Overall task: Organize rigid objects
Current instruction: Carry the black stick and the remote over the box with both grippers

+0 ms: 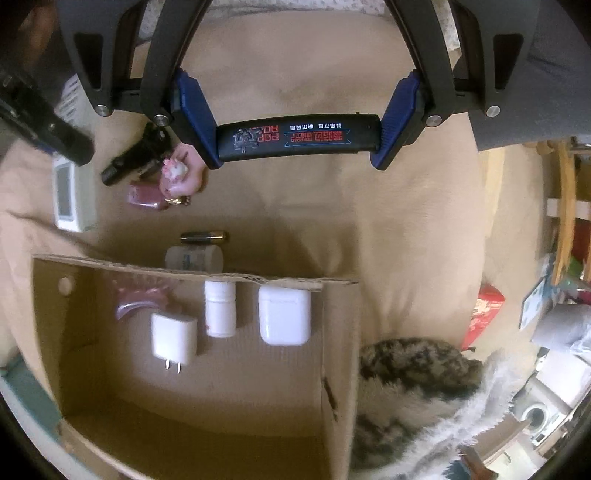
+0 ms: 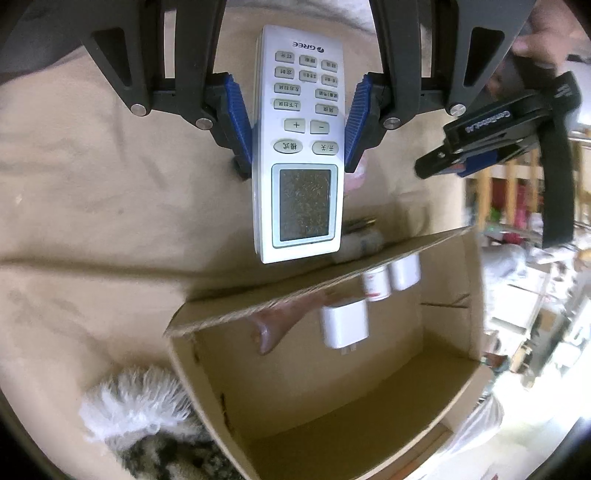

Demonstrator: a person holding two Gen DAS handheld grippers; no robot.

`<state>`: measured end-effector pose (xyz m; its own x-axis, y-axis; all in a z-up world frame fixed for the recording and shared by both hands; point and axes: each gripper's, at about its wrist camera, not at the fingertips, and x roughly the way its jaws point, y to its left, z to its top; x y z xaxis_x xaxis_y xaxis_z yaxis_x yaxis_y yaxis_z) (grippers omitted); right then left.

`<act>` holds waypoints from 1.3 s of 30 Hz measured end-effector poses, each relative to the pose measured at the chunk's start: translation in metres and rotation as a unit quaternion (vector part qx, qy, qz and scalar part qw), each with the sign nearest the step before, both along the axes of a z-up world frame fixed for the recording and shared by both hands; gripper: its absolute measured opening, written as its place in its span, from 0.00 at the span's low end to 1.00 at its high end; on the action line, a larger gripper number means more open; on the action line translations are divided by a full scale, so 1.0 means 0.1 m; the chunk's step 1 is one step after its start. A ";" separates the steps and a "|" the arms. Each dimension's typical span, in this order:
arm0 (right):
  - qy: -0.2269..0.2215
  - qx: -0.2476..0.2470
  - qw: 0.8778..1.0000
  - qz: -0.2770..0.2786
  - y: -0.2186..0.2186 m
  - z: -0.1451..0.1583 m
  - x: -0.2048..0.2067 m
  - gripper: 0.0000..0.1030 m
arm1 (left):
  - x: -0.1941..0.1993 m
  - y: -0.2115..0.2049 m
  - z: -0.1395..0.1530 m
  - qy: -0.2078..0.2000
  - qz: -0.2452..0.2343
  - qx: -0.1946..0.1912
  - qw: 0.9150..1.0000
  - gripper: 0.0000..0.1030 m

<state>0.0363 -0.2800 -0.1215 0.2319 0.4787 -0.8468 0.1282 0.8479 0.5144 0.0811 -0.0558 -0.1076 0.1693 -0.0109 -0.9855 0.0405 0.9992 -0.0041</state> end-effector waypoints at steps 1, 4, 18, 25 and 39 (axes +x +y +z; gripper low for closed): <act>-0.004 0.010 1.000 0.002 0.01 0.02 -0.02 0.48 | -0.03 0.05 0.05 -0.006 0.005 -0.006 1.000 0.77; -0.019 0.033 0.999 0.008 0.07 0.13 -0.08 0.48 | -0.09 0.17 0.22 -0.027 0.016 -0.021 0.999 0.77; -0.108 0.033 0.993 0.038 0.12 0.71 0.13 0.48 | 0.18 0.13 0.83 -0.136 0.005 -0.030 0.990 0.77; -0.133 0.011 0.990 0.044 0.03 0.93 0.46 0.48 | 0.53 -0.02 0.87 -0.158 -0.008 -0.029 0.987 0.77; -0.129 -0.018 0.991 0.034 0.00 0.61 1.27 0.48 | 1.09 -0.24 0.56 -0.186 -0.038 0.002 0.982 0.77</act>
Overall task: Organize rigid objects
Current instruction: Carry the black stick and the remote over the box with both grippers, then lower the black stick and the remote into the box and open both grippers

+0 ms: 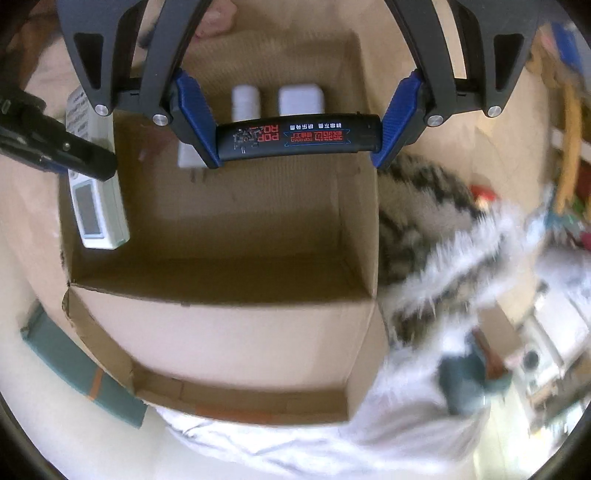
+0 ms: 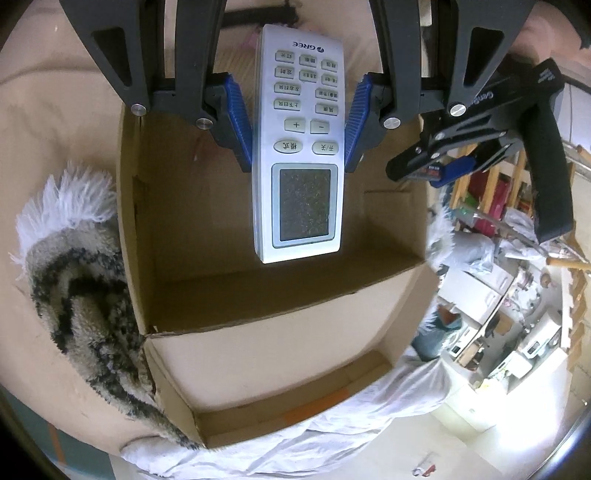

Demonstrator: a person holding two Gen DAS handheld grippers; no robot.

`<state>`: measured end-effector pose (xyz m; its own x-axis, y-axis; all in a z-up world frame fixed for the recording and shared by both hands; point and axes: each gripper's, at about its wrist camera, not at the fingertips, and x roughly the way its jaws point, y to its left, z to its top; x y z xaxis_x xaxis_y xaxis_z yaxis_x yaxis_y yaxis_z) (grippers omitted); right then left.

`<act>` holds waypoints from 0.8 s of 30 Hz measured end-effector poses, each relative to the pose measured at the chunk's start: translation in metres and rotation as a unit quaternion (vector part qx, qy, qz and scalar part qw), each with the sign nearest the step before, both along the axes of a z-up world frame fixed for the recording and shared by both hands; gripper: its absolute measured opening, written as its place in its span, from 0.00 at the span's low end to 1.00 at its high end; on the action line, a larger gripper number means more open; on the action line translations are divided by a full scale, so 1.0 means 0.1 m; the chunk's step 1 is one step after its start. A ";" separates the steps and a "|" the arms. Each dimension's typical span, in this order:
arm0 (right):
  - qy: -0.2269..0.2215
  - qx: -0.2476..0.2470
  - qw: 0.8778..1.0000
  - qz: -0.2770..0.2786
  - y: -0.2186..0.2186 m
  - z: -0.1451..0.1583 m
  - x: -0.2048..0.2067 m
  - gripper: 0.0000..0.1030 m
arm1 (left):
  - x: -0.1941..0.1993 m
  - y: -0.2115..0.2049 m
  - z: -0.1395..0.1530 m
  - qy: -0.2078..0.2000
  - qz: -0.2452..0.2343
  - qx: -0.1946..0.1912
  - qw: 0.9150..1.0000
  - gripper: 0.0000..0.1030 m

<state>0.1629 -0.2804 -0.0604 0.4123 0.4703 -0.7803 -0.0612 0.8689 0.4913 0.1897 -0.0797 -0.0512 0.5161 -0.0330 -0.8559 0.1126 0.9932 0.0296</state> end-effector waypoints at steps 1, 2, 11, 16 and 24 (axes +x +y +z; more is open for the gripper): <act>0.001 0.002 1.000 -0.003 0.01 -0.06 0.02 0.48 | -0.01 -0.03 0.00 -0.008 -0.007 0.003 1.000 0.77; 0.001 0.003 1.000 -0.007 -0.01 -0.11 0.02 0.48 | -0.02 -0.06 0.00 -0.015 -0.019 -0.003 1.000 0.77; 0.022 -0.016 0.999 -0.022 0.03 -0.34 0.12 0.48 | -0.02 -0.21 -0.15 -0.003 -0.048 -0.021 0.999 0.77; 0.029 -0.038 0.999 -0.009 0.18 -0.41 0.20 0.48 | -0.06 -0.27 -0.21 -0.005 -0.065 -0.014 0.998 0.77; 0.040 -0.059 0.997 0.000 0.31 -0.47 0.28 0.48 | 0.09 -0.14 -0.46 0.051 -0.032 -0.041 0.997 0.77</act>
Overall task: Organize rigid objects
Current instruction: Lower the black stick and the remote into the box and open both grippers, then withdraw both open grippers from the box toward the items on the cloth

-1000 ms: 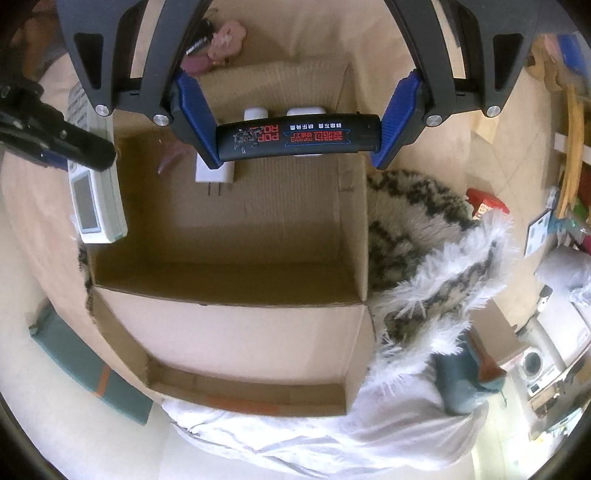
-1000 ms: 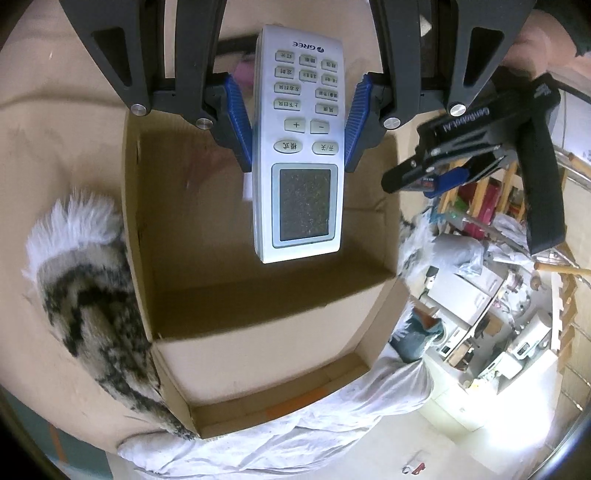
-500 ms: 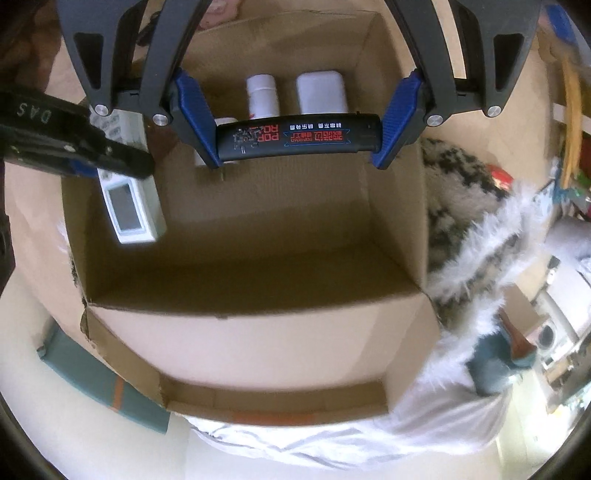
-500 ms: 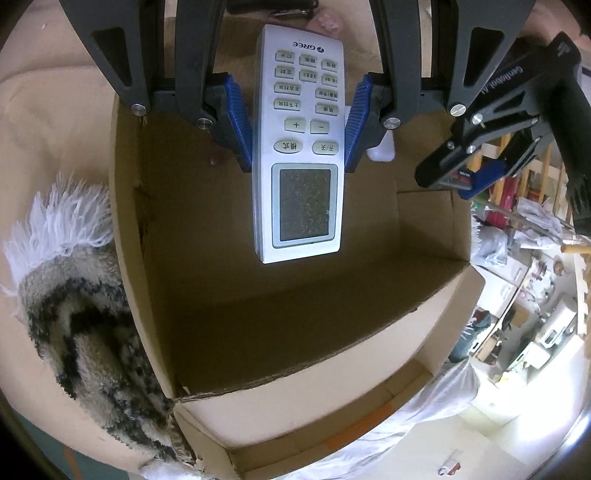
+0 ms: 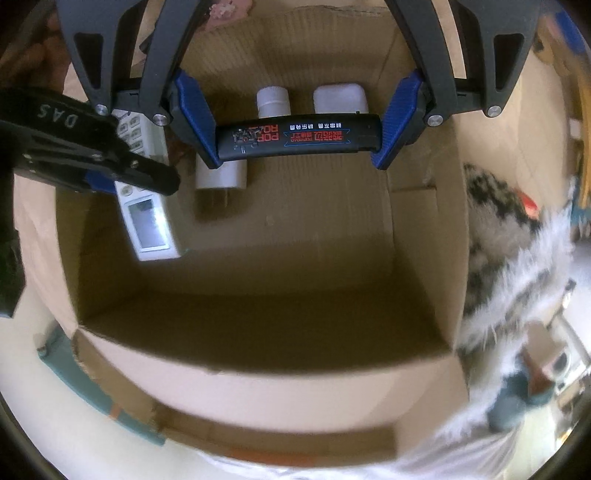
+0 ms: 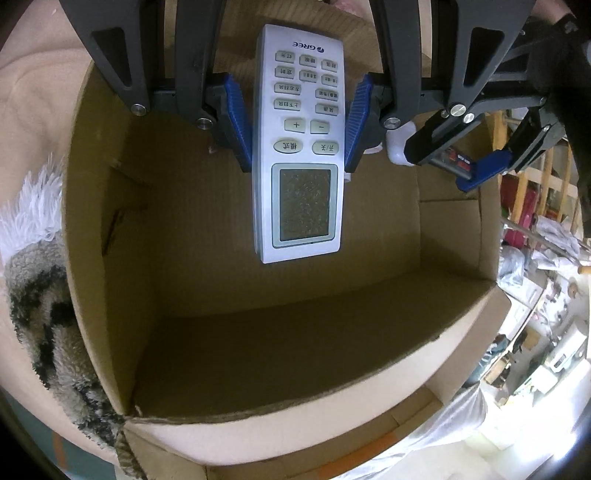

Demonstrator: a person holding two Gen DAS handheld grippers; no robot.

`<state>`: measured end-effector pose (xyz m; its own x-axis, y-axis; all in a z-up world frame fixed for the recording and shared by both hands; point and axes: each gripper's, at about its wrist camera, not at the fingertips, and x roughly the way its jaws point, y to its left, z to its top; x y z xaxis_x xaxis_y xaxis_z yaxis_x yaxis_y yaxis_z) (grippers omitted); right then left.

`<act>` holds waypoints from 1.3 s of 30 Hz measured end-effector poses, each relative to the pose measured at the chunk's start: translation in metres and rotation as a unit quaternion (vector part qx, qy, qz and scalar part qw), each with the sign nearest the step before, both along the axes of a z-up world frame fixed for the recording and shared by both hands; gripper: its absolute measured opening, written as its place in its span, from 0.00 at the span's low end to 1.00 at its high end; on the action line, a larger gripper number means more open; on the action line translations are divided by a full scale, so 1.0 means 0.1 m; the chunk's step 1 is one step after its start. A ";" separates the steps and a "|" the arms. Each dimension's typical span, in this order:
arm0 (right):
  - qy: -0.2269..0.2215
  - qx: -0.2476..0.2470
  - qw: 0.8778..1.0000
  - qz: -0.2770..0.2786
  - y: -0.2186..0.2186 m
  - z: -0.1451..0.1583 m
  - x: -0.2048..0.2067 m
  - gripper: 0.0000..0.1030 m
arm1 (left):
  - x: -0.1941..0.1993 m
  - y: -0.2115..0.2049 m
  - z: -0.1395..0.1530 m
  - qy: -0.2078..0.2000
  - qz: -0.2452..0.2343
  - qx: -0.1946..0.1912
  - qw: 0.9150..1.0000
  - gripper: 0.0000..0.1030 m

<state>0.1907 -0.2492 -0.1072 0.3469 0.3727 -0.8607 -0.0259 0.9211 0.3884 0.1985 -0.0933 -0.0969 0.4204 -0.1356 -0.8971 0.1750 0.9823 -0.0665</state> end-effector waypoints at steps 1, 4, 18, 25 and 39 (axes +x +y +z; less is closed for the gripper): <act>0.002 -0.001 1.000 -0.002 0.01 -0.01 0.02 0.48 | 0.00 -0.01 0.00 -0.005 -0.001 0.004 1.000 0.77; 0.005 -0.003 1.000 -0.007 -0.01 -0.03 0.03 0.48 | -0.01 -0.03 -0.01 -0.006 -0.005 0.012 1.000 0.77; -0.027 0.027 0.999 -0.021 -0.17 0.07 -0.01 0.62 | -0.02 -0.10 -0.01 0.010 0.008 -0.004 1.000 0.78; -0.045 0.045 0.998 -0.024 -0.22 0.14 -0.02 0.73 | -0.03 -0.15 -0.06 0.013 0.005 0.006 1.000 0.78; -0.046 0.036 0.998 -0.019 -0.16 0.16 0.00 0.73 | -0.10 -0.12 -0.12 0.020 0.000 0.006 1.000 0.78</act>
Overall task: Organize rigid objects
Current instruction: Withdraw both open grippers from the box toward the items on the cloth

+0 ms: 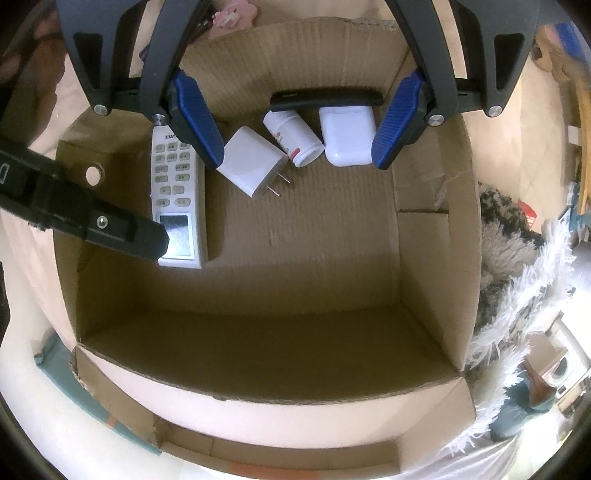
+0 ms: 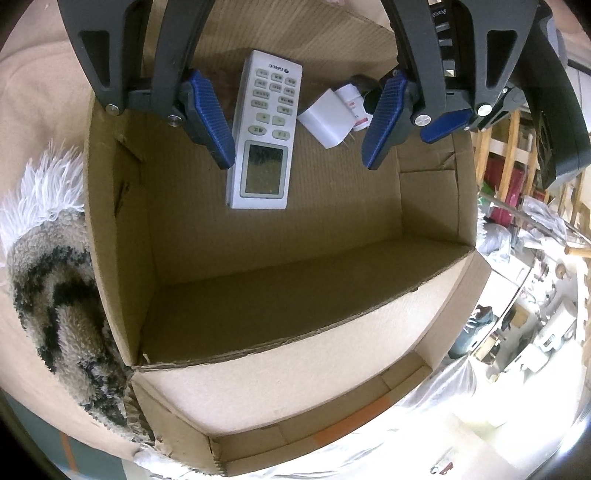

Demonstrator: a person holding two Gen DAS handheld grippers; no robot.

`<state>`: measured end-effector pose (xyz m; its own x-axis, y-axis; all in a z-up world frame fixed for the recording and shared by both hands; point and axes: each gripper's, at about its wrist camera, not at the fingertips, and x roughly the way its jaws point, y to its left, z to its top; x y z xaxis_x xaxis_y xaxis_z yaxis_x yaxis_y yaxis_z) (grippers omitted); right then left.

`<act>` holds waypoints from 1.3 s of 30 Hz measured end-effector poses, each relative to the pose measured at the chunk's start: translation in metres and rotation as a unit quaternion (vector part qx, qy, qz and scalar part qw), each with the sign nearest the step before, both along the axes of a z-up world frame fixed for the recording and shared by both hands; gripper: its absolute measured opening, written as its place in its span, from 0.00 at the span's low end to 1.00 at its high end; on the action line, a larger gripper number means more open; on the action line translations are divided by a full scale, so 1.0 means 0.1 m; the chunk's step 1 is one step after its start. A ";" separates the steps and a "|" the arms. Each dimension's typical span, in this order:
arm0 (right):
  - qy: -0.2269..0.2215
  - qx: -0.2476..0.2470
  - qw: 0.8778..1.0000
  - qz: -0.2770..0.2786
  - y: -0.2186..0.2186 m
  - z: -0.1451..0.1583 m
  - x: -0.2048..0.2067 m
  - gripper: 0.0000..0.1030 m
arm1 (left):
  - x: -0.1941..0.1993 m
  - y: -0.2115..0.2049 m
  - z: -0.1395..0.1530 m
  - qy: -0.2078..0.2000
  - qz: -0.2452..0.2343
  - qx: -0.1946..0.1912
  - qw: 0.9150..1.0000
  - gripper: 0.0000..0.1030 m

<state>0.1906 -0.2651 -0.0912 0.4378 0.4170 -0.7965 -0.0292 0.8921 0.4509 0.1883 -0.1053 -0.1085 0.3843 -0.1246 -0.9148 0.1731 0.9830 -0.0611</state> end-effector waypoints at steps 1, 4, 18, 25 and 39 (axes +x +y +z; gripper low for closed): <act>0.000 0.000 1.000 0.000 0.00 0.01 0.00 0.73 | 0.00 0.00 0.00 0.002 0.001 -0.001 1.000 0.78; -0.004 0.001 1.000 0.002 0.03 0.04 -0.01 0.73 | 0.01 0.02 0.03 0.010 0.002 -0.010 1.000 0.78; -0.038 0.026 0.999 0.006 -0.07 0.35 -0.27 0.78 | -0.27 0.13 0.48 -0.031 -0.019 -0.016 0.999 0.78; -0.055 0.042 0.998 0.011 -0.15 0.51 -0.48 0.97 | -0.50 0.24 0.74 -0.045 -0.005 -0.024 0.999 0.78; -0.036 0.028 0.999 0.021 -0.08 0.47 -1.05 0.97 | -0.86 0.60 0.70 -0.028 0.041 -0.030 0.998 0.78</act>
<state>0.0859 -0.2735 -0.0441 0.4738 0.4790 -0.7390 -0.0997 0.8629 0.4954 0.1026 -0.0455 -0.0384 0.4466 -0.1448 -0.8830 0.0962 0.9889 -0.1135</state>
